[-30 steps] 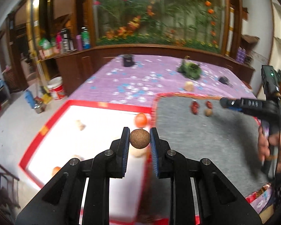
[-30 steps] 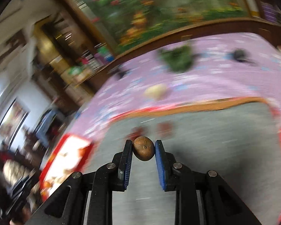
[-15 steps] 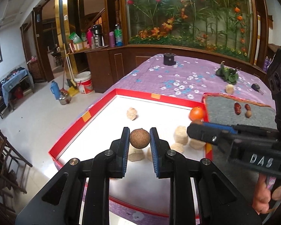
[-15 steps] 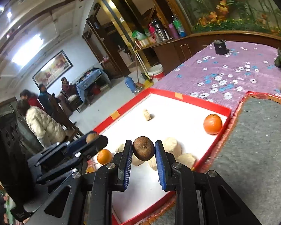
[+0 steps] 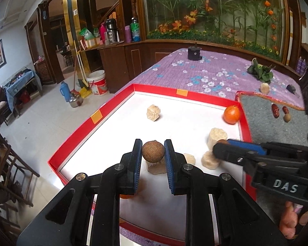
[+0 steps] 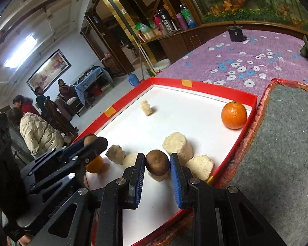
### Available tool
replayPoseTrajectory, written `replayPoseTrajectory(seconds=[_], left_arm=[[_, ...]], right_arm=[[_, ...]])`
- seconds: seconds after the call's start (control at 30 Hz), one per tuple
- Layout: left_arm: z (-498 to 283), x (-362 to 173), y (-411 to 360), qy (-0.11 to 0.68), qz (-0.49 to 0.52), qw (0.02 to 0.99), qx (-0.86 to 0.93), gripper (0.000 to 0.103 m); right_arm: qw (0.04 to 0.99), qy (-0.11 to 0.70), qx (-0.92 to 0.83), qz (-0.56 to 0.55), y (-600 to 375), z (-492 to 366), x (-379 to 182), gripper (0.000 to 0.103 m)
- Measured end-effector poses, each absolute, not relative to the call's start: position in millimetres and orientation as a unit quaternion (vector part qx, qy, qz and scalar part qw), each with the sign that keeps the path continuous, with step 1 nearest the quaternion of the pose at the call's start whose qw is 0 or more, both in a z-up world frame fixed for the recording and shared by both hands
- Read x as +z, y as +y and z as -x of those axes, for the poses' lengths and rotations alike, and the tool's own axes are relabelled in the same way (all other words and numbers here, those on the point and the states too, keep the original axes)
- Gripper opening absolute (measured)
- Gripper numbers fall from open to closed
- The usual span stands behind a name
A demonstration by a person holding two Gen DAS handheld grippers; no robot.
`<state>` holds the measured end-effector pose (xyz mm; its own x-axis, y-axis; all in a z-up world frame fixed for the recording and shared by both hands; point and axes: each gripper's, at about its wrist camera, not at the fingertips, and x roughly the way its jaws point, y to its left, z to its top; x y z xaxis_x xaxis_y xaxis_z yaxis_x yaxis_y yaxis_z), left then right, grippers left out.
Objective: Organize fruits
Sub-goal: 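Carry both brown nuts over the white tray and open both tools, then move the right tool to the mat and grasp a red date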
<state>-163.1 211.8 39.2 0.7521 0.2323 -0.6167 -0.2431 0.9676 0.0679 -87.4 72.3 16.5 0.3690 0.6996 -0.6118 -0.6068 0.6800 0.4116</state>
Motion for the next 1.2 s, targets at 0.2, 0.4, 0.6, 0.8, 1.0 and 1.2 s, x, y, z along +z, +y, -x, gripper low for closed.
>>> replayPoseTrajectory(seconds=[0.2,0.4,0.6,0.8,1.0,1.2], left_arm=[[157.4,33.9,209.9,0.339,-0.004,0.93,0.144,0.032],[160.9,41.1,204.6,0.323,-0.02,0.932,0.161,0.058],[162.3,45.9,195.7,0.322,-0.032,0.933,0.158,0.058],[165.0,49.0,187.0,0.322,-0.04,0.933,0.157,0.058],[167.1,51.4,175.0,0.321,-0.048,0.935,0.143,0.058],[163.0,48.1,146.7,0.328,-0.071,0.935,0.11,0.058]], right_arm=[[0.823,0.395,0.398,-0.093,59.2,84.1,17.6,0.036],[0.824,0.385,0.39,-0.142,39.3,76.9,19.9,0.038],[0.818,0.395,0.381,-0.169,30.4,71.2,16.7,0.038],[0.818,0.395,0.38,-0.174,26.2,71.5,16.8,0.038],[0.823,0.385,0.38,-0.173,-0.4,77.0,25.8,0.038],[0.876,0.365,0.269,-0.166,-90.0,46.3,43.1,0.039]])
